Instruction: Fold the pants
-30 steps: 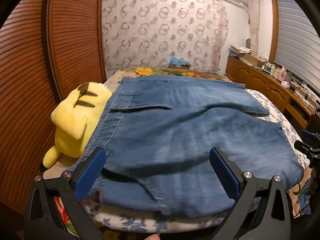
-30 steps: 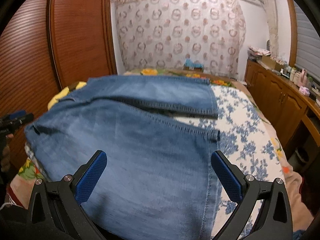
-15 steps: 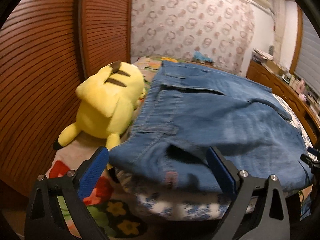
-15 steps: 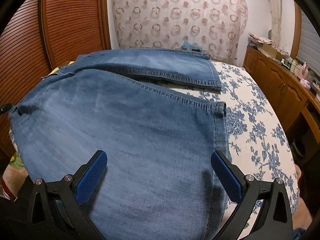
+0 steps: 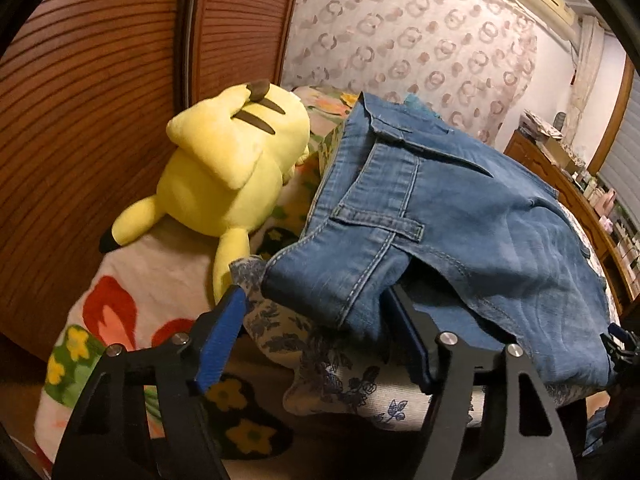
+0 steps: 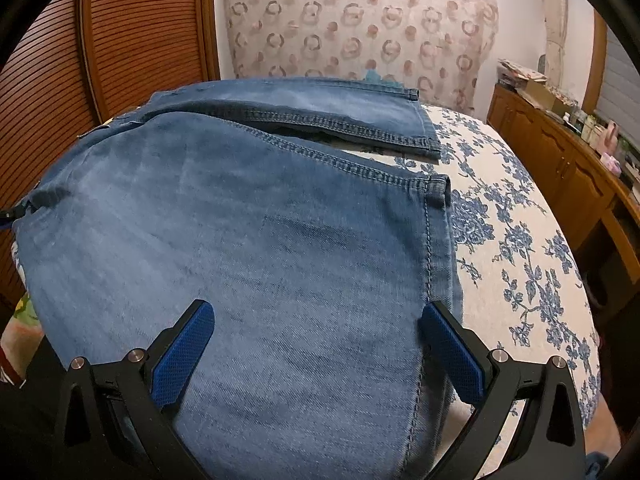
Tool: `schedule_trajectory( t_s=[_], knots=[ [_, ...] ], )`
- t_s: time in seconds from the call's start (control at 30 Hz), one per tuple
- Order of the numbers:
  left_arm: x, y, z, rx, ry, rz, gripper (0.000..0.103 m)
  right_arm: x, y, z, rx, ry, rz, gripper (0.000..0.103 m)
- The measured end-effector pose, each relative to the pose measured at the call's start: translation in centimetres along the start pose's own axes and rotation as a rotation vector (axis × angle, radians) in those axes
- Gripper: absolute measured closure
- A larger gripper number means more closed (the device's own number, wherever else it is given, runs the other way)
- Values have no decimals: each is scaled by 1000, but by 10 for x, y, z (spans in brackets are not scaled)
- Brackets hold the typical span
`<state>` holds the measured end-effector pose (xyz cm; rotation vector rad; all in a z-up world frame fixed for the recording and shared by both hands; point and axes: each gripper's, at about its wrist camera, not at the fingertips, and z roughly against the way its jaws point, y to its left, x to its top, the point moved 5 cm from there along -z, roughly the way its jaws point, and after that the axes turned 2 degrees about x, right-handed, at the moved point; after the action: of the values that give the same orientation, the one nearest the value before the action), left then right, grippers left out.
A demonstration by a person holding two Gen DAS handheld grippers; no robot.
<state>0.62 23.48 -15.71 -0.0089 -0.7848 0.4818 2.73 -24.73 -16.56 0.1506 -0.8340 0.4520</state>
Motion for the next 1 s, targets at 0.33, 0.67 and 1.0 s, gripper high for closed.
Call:
schedule_trajectory(
  t_s=[0.33,0.67,1.0],
  knots=[
    [5,-9,10,-72,-43,16,73,-4,-6,13,7,40,29,0],
    [27,-32,35,-68,-130,-45,79,-16,-35,47,4,51,-13,14],
    [30,-37,38,-70,-138,-67,81,-24,-39,64,38,128,-26,43]
  ],
)
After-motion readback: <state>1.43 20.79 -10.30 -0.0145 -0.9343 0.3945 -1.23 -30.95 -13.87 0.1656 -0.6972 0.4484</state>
